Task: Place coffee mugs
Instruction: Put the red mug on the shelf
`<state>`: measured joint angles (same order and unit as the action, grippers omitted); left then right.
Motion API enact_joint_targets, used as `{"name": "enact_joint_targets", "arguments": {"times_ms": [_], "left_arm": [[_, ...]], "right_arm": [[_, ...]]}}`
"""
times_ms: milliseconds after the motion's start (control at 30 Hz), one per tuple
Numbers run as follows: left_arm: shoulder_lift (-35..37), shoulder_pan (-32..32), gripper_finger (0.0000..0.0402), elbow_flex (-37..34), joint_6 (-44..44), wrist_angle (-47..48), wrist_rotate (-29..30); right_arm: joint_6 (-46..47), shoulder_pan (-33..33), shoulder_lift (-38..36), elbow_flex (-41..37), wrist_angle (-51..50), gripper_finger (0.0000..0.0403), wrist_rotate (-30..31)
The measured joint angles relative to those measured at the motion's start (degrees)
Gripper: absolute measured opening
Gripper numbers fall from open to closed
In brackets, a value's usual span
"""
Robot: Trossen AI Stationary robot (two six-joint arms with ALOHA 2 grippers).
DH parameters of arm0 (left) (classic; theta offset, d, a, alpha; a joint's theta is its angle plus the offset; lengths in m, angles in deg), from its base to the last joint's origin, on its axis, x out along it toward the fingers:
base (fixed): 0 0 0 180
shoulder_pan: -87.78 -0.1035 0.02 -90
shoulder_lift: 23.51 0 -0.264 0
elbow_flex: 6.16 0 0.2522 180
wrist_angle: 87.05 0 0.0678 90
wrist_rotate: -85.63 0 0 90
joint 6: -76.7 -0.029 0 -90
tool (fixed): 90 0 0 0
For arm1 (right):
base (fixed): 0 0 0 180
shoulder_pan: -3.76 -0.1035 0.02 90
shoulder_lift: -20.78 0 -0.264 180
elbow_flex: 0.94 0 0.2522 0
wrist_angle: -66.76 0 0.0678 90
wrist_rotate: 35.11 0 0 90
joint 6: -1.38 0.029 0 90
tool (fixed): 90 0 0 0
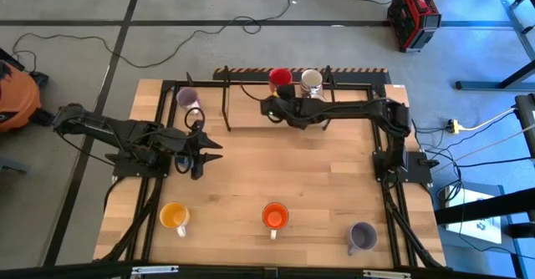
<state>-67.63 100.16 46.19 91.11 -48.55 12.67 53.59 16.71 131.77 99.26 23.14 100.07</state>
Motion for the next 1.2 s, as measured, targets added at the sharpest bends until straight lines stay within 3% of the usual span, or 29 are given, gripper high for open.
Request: {"name": "enact_joint_targets", "arguments": {"times_ms": [333,1200], "left_arm": [[0.0,0.0,0.0135,0.0,0.0,0.0,0.0],[0.0,0.0,0.0135,0.0,0.0,-1.4,0.5]], "right_arm": [[1.2,1.8,0.0,0.0,-3.2,0.0033,-2.4],[-6.6,3.7,2.4,0.0,-5.0,0.0040,-5.7]]}}
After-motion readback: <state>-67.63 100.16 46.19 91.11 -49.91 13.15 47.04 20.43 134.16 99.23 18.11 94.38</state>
